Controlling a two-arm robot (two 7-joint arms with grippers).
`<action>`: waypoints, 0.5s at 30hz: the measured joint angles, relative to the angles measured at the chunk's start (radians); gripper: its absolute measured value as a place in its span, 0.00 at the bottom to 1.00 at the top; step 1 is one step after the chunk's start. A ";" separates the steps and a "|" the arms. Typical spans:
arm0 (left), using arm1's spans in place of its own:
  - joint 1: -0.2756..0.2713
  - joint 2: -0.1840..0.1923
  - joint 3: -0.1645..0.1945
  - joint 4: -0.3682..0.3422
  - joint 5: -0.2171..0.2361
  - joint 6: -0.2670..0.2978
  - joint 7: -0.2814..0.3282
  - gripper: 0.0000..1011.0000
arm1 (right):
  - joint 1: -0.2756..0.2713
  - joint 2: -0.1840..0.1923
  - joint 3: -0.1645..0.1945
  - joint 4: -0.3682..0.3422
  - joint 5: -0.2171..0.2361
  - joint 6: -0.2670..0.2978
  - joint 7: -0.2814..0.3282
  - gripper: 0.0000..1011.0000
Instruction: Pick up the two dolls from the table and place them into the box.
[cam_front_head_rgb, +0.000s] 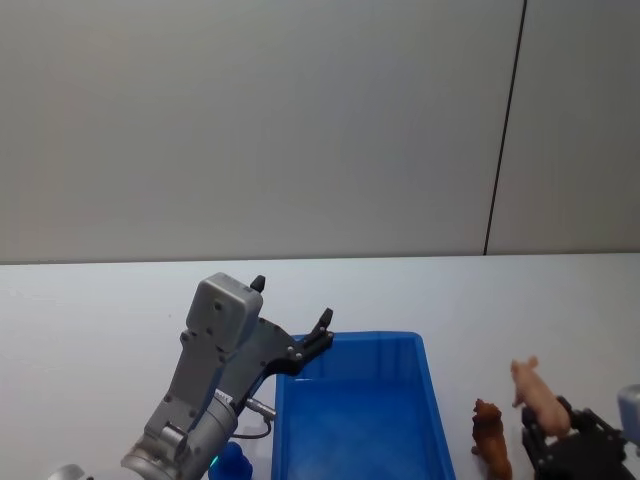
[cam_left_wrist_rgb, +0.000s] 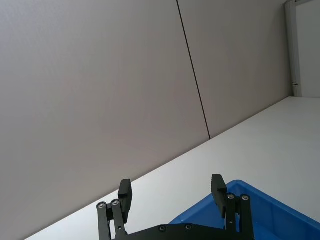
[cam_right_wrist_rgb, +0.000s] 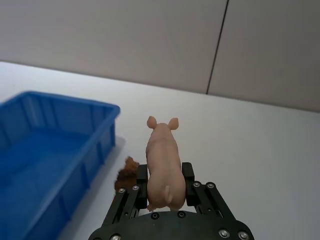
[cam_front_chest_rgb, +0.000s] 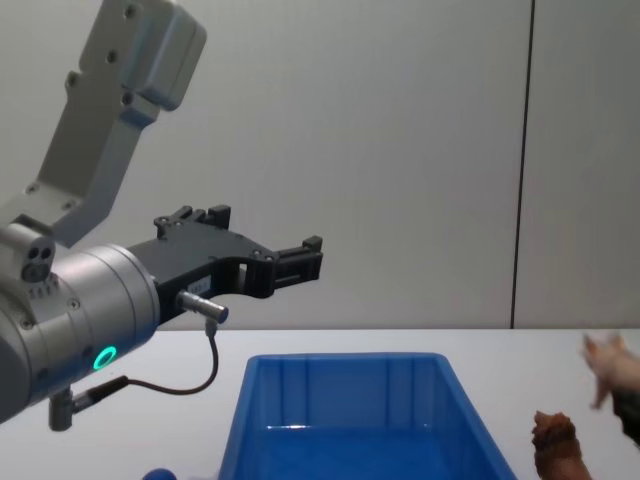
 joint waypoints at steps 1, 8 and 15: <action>0.000 0.000 0.000 0.000 0.000 0.000 0.000 0.99 | 0.000 -0.001 -0.001 -0.006 0.000 -0.003 0.006 0.39; 0.000 0.000 0.000 0.000 0.000 0.000 0.000 0.99 | 0.014 -0.018 -0.011 -0.038 0.005 -0.022 0.061 0.39; 0.000 0.000 0.000 0.000 0.000 0.000 0.000 0.99 | 0.048 -0.053 -0.033 -0.040 0.014 -0.019 0.145 0.39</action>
